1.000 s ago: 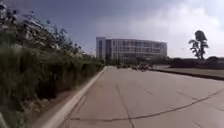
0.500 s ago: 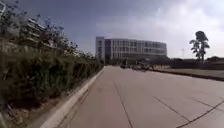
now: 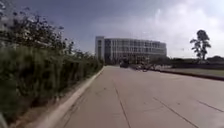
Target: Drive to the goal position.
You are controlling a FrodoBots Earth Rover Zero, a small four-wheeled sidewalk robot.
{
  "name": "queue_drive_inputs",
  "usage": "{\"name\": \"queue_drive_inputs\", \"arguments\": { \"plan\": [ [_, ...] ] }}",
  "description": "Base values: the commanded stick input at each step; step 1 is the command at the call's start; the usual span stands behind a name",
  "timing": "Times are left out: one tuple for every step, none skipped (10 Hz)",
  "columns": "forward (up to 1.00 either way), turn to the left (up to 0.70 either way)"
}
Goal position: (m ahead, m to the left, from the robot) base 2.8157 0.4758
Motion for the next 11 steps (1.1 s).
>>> {"name": "queue_drive_inputs", "arguments": {
  "plan": [
    [0.7,0.0],
    [0.7,0.03],
    [0.7,0.02],
    [0.7,0.0],
    [0.7,0.0],
    [0.7,0.0],
    [0.7,0.0],
    [0.7,0.0],
    [0.45,0.0],
    [0.45,0.16],
    [0.45,0.27]
  ]
}}
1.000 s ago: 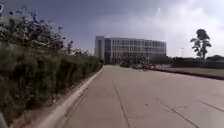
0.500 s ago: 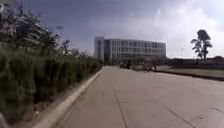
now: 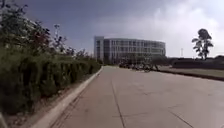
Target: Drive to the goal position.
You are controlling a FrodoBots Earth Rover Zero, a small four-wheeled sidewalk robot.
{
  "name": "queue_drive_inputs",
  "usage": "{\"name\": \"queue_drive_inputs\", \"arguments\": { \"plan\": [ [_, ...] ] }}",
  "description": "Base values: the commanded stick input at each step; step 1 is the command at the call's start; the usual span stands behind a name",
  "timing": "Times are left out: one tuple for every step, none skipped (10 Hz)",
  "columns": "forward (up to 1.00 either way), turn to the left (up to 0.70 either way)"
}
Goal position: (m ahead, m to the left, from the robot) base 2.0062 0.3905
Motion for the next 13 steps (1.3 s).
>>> {"name": "queue_drive_inputs", "arguments": {
  "plan": [
    [0.45,0.27],
    [0.45,0.27],
    [0.45,0.27],
    [0.45,0.27],
    [0.45,0.27],
    [0.45,0.27],
    [0.45,0.27],
    [0.45,0.27],
    [0.45,0.27],
    [0.45,0.26],
    [0.45,0.24],
    [0.45,0.23],
    [0.45,0.21]
  ]
}}
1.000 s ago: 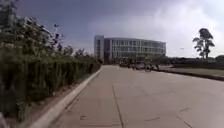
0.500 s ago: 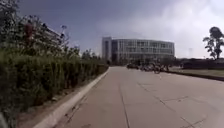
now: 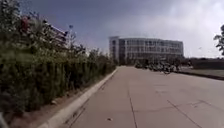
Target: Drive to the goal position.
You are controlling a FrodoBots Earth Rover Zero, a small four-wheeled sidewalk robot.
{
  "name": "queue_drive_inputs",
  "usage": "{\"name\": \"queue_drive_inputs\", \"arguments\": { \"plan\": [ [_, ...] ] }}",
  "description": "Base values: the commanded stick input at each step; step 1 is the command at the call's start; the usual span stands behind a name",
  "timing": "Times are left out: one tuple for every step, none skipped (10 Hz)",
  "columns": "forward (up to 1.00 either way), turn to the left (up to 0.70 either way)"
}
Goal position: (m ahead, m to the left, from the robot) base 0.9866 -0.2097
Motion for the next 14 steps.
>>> {"name": "queue_drive_inputs", "arguments": {
  "plan": [
    [0.45,0.0],
    [0.45,0.0],
    [0.45,0.0],
    [0.45,0.0],
    [0.45,0.0],
    [0.45,0.0],
    [0.45,-0.01],
    [0.45,-0.13],
    [0.45,-0.22],
    [0.45,-0.27],
    [0.45,-0.27],
    [0.45,-0.27],
    [0.45,-0.27],
    [0.45,-0.27]
  ]
}}
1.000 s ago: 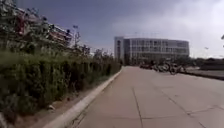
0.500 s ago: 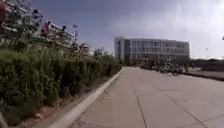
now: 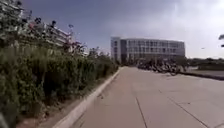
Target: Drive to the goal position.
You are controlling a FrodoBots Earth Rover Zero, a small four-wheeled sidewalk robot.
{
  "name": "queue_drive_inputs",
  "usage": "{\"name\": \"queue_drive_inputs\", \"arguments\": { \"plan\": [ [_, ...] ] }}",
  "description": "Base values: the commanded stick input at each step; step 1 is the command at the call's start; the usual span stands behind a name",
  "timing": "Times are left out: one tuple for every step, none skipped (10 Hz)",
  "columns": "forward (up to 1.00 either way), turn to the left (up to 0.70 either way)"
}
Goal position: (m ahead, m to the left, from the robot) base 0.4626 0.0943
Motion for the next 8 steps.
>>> {"name": "queue_drive_inputs", "arguments": {
  "plan": [
    [0.45,-0.27],
    [0.45,-0.23],
    [0.45,-0.12],
    [0.25,0.0],
    [0.03,0.0],
    [0.0,0.0],
    [0.0,0.0],
    [0.0,0.0]
  ]
}}
